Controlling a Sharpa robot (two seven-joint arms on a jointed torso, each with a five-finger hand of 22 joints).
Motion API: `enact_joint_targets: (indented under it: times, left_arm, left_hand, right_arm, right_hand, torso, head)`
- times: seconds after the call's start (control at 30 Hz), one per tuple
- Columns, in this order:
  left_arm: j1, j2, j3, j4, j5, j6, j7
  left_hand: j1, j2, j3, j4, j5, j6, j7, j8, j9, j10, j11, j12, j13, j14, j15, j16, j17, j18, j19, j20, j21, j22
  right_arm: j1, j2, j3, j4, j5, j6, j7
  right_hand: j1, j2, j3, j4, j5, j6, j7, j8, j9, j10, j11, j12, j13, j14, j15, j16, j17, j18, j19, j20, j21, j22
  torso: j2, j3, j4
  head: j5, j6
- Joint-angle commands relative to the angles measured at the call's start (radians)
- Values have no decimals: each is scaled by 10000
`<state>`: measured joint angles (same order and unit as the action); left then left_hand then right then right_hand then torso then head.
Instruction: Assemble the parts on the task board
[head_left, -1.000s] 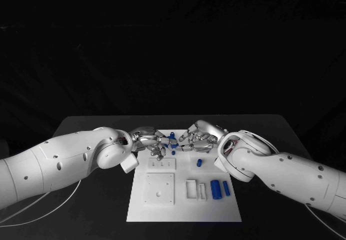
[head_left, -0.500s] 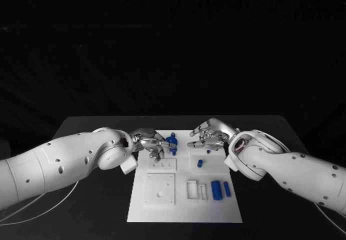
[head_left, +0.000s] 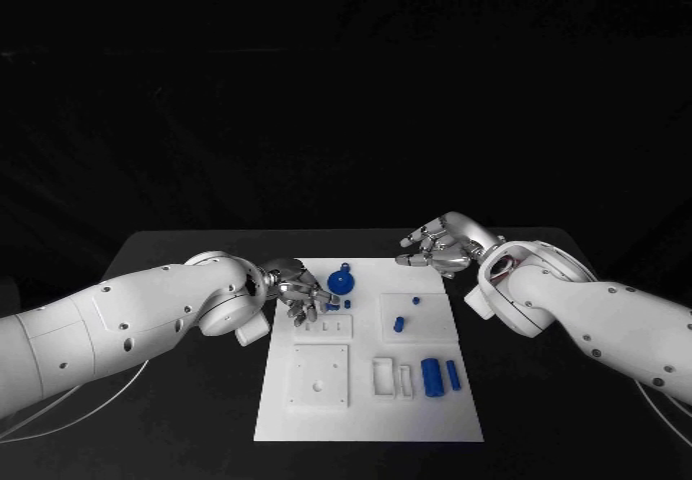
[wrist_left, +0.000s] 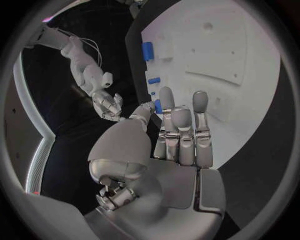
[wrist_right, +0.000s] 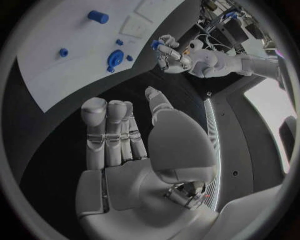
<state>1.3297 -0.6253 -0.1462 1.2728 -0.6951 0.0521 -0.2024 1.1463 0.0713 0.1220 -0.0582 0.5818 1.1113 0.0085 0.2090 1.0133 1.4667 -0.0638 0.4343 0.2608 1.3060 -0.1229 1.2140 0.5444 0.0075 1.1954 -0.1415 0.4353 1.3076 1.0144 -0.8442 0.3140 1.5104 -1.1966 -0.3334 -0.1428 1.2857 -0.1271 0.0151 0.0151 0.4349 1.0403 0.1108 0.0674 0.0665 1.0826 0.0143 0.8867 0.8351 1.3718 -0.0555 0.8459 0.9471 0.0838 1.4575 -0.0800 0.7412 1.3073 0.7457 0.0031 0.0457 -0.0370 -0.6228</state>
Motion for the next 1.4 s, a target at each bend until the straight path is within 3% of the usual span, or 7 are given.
enact_joint_targets:
  times: [0.03,0.27,0.4,0.57,0.9,1.4]
  left_arm:
    - [12,139,7,-47,-1153,166,-1841]
    - [124,658,-23,-479,-1420,732,-3072]
    - [213,1043,-50,-828,-1553,967,-3480]
    - [308,1495,-81,-1185,-1708,1315,-3754]
    - [426,2101,-237,-1621,-1873,1845,-4114]
    - [457,2319,-367,-1722,-2338,1768,-4202]
  left_hand:
    - [-58,-76,1314,-1360,107,203,-136,74,-15,357,-81,-26,-11,95,-7,-50,-12,-8,101,-13,72,196]
    - [-141,-102,1382,-1457,326,250,-152,90,-40,403,-96,86,8,196,-36,-38,2,-4,170,-43,128,201]
    - [-199,-98,1431,-1553,463,267,-154,105,-40,402,-99,161,10,225,-44,-25,24,4,177,-52,179,204]
    - [-264,-90,1493,-1671,586,297,-153,101,-55,403,-95,215,1,237,-50,-13,52,17,166,-58,244,205]
    - [-323,-82,1536,-1791,730,318,-152,96,-58,414,-94,264,-14,258,-56,6,84,32,148,-63,323,206]
    - [-405,-109,1573,-1915,950,390,-163,83,-76,428,-95,363,-22,299,-74,35,129,45,141,-77,419,205]
  right_arm:
    - [74,44,87,-183,587,-375,266]
    - [428,221,249,-708,911,-608,304]
    - [669,362,276,-1060,1088,-698,322]
    - [857,514,287,-1381,1172,-759,331]
    - [957,657,291,-1611,1199,-770,288]
    - [974,755,292,-1729,1169,-767,253]
  right_hand:
    - [-51,82,70,9,65,60,-32,-43,-12,-9,-56,44,-22,-6,-44,39,-18,82,72,13,7,885]
    - [-79,71,114,10,115,83,-39,-45,-13,-3,-63,56,-66,4,-50,35,-33,76,82,6,18,889]
    - [-84,70,130,8,137,86,-40,-47,-14,-3,-65,63,-77,4,-51,36,-36,75,83,5,12,888]
    - [-83,62,144,-2,160,85,-39,-47,-14,-8,-64,67,-88,2,-52,35,-39,74,82,4,5,888]
    - [-89,58,165,-15,180,91,-41,-48,-14,-12,-66,74,-107,-3,-51,35,-42,70,83,4,13,892]
    - [-89,58,165,-15,180,91,-41,-48,-14,-12,-66,74,-107,-3,-51,35,-42,70,83,4,13,892]
  torso:
    - [-8,11,14]
    - [1,11,2]
    - [0,-9,9]
    - [9,6,28]
    - [0,6,9]
    - [4,-12,8]
  head:
    - [24,-73]
    - [57,-125]
    - [69,-168]
    - [103,-204]
    - [162,-266]
    - [174,-267]
